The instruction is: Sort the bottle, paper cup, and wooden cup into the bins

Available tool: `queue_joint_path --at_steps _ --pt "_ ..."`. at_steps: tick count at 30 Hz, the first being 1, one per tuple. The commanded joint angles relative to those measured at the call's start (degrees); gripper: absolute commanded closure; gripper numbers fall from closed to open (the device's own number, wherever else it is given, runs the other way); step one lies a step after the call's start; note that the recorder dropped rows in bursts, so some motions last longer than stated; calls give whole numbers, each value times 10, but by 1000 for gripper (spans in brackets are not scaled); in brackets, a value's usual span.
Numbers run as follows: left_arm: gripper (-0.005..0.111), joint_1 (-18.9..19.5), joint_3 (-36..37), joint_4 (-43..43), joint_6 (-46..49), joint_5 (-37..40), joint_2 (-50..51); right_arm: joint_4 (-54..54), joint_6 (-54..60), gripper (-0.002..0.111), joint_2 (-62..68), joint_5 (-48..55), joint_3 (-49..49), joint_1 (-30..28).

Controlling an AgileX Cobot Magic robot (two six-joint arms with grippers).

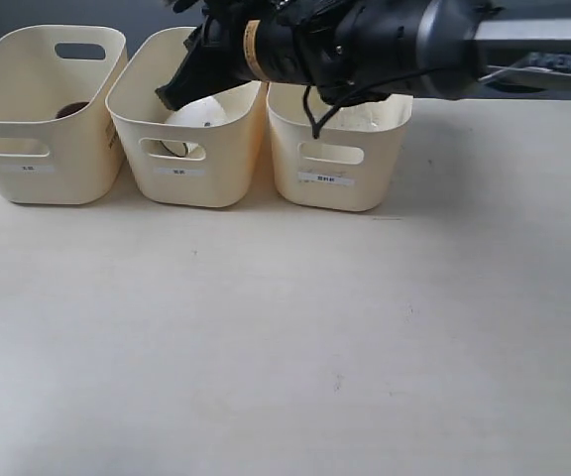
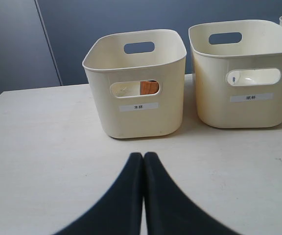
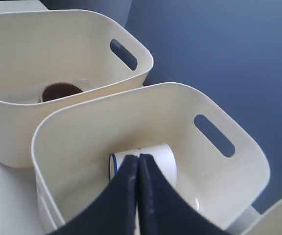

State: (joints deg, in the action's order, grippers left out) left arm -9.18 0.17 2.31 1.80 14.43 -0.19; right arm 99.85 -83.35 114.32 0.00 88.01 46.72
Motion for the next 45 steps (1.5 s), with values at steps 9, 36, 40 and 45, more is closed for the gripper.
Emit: queue_joint_path --at_steps 9,36,40,45 --pt "107 -1 -2 2 -2 -8 2 1 2 108 -308 90 -232 2" --pt "107 -1 -2 2 -2 -8 2 -73 2 108 -499 117 -295 -13" --pt "107 -1 -2 2 -2 -8 2 -158 0 108 -542 -19 -358 -126" --pt "107 -1 -2 2 -2 -8 2 -167 0 108 -690 -128 -530 -327"
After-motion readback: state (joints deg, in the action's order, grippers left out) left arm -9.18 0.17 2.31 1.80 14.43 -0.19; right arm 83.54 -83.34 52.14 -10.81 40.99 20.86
